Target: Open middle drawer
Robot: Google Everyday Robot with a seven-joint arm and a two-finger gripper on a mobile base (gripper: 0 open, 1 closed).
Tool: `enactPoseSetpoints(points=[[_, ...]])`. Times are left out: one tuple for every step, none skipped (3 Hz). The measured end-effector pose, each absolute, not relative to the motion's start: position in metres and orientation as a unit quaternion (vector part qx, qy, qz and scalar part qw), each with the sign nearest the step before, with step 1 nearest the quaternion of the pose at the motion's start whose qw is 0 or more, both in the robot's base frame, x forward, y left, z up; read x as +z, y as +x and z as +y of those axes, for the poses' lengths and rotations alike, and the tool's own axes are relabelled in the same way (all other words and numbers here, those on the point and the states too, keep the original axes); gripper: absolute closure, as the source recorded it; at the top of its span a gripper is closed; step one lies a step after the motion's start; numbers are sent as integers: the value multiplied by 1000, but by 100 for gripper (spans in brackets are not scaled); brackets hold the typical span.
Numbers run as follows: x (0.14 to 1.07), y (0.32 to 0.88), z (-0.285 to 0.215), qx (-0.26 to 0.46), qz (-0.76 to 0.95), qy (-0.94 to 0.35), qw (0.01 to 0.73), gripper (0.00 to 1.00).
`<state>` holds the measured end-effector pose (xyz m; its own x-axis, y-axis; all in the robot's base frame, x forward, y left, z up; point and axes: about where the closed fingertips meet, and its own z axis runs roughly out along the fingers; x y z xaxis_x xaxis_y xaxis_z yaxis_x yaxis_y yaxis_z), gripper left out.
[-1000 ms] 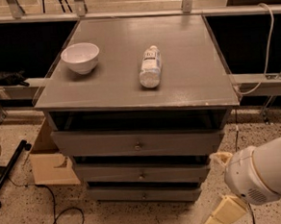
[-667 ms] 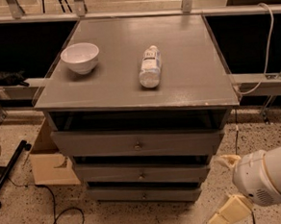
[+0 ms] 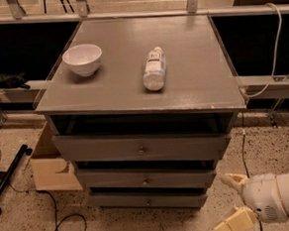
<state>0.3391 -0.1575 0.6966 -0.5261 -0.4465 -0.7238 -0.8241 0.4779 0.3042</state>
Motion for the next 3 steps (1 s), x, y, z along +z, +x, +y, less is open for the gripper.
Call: enactPoseSetpoints(points=[[697,339,-158,328,810,-392,288,0],[691,339,-157,338,811,-378,291,0],[675,351,-141,352,808,-372,293,0]])
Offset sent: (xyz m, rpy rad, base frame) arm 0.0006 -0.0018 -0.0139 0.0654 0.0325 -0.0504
